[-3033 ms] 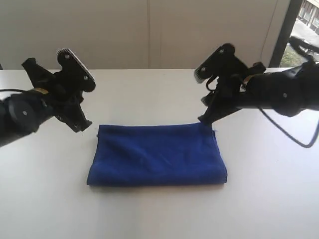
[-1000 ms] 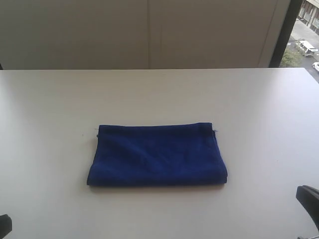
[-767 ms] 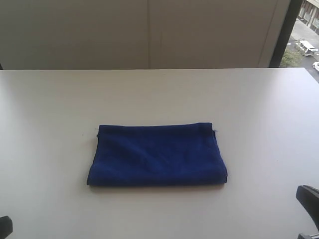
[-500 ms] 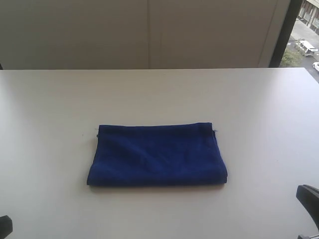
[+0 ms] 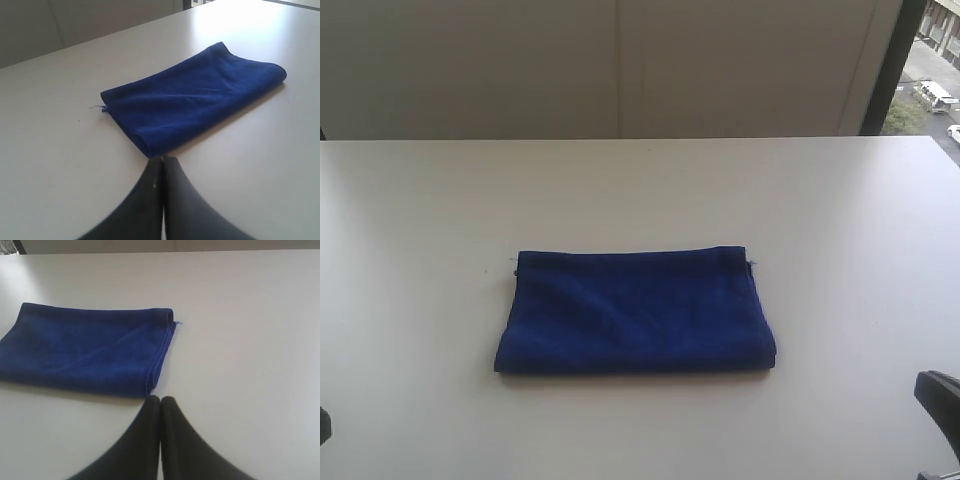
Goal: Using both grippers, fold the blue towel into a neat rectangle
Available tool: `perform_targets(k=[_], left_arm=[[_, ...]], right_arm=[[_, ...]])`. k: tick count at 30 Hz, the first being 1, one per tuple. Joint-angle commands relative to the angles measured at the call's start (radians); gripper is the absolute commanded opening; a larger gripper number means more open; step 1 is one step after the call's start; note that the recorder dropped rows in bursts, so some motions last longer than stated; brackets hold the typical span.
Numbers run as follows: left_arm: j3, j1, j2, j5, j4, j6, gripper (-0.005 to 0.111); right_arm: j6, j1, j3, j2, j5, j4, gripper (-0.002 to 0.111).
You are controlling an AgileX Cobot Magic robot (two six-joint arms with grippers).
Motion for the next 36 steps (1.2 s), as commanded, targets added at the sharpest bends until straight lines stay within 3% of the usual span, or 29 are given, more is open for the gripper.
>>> perform_targets(k=[1,7,9,11,15,25,27,30,31,33,36], left_arm=[[0.004,0.003,-0.004,-0.002,-0.007,0.004,0.0],[0.004,0.025,-0.058,0.0,-0.007,0.004,0.0],[0.004,0.086,-0.075,0.008,-0.007,0.001,0.0],[0.004,0.189,-0.075,0.017,-0.007,-0.003,0.0],[0.004,0.279,-0.075,0.02,-0.017,-0.007,0.0],[0.004,0.293,-0.075,-0.016,-0.193,-0.034,0.0],[0.004,0.293,-0.075,-0.069,-0.064,-0.22,0.0],[0.004,0.293,-0.075,-0.139,0.401,-0.723,0.0],[0.004,0.293,-0.075,-0.161,0.493,-0.855,0.0],[0.004,0.293,-0.075,-0.184,0.587,-0.946,0.0],[0.004,0.293,-0.075,-0.166,0.589,-0.887,0.0]], right_arm=[[-0.013,-0.004,0.004,-0.004,-0.011,-0.004,0.0],[-0.013,-0.004,0.004,-0.004,-0.011,-0.004,0.0],[-0.013,-0.004,0.004,-0.004,-0.011,-0.004,0.0],[-0.013,-0.004,0.004,-0.006,-0.011,-0.002,0.0],[-0.013,-0.004,0.004,-0.006,-0.011,-0.002,0.0],[-0.013,-0.004,0.004,-0.006,-0.011,-0.002,0.0],[-0.013,-0.004,0.004,-0.006,-0.011,-0.002,0.0],[-0.013,-0.004,0.004,-0.006,-0.011,-0.002,0.0],[-0.013,-0.004,0.004,-0.006,-0.011,-0.002,0.0],[-0.013,-0.004,0.004,-0.006,-0.011,-0.002,0.0],[-0.013,-0.004,0.004,-0.006,-0.011,-0.002,0.0]])
